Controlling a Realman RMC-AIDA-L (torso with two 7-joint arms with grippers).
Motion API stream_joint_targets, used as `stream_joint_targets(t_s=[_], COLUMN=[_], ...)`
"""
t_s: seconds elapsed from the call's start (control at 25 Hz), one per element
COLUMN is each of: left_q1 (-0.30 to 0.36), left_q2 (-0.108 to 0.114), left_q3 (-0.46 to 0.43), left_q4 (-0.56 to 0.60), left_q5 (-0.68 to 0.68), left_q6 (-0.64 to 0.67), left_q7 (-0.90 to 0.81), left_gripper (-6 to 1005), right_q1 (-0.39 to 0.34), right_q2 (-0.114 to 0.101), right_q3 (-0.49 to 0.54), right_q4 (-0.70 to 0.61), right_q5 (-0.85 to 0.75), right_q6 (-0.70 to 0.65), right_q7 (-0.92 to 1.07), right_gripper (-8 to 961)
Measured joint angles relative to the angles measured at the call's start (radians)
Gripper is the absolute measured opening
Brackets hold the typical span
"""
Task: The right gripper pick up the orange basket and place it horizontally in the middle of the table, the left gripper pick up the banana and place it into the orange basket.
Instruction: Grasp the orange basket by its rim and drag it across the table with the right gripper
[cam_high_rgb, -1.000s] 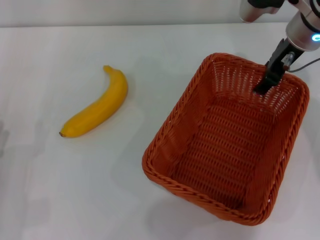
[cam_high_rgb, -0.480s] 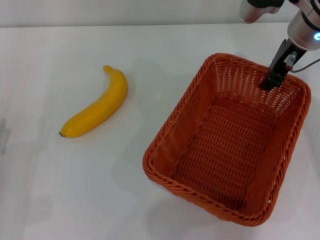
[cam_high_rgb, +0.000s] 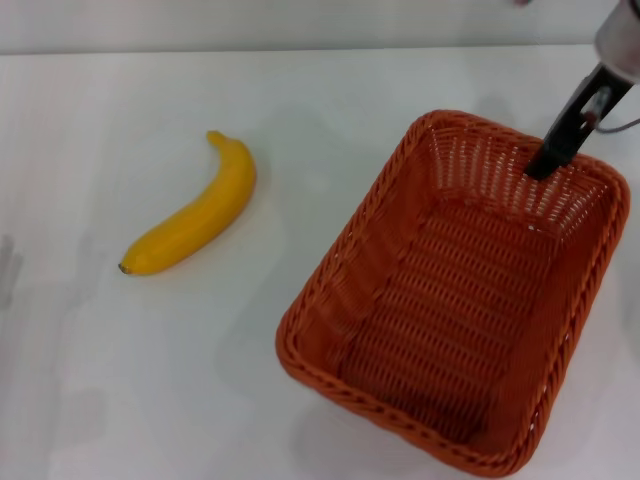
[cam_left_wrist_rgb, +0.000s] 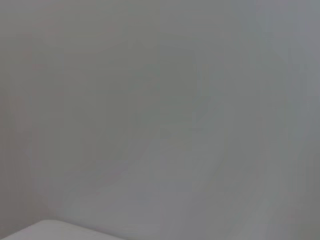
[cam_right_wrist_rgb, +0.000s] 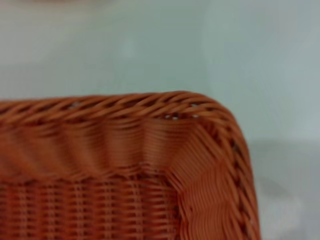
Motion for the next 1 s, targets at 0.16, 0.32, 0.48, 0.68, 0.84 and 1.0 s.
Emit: stream_joint_targets(t_s=[0.16,0.32,0.48,0.68,0.84,1.0], left_q1=[-0.001,-0.002,-0.006,-0.010,-0.013,-0.018], left_q2=[0.000,0.001,0.001,0.002,0.002,0.002], left_q3=[0.000,0.000,0.000,0.000,0.000,0.000], left_q4=[0.000,0.001,0.002,0.002,0.002,0.002], left_q5=[0.000,0.000,0.000,0.000,0.000,0.000], left_q6=[0.000,0.000,0.000,0.000,-0.001,-0.002], left_q7=[0.000,0.000,0.000,0.000,0.000,0.000], left_gripper=[861,861,861,861,861,861], right_q1=[0.022,0.037,0.038,0.025,0.030,0.026], right_q2=[-0.003,-0.010,-0.015,-0.001,0.002,0.002], right_q3=[0.102,0.165,0.167,0.102,0.092,0.077], right_q4=[-0.012,-0.011,-0.011,-0.011,-0.007,-0.010], right_q5=[-0.071,-0.091,-0.111,-0.119,-0.121,-0.120], right_q6=[-0.039,-0.073,-0.074,-0.033,-0.033,-0.031], right_q7=[0.018,0.023,0.023,0.017,0.019,0.017], right_gripper=[271,249,192,150,135,120])
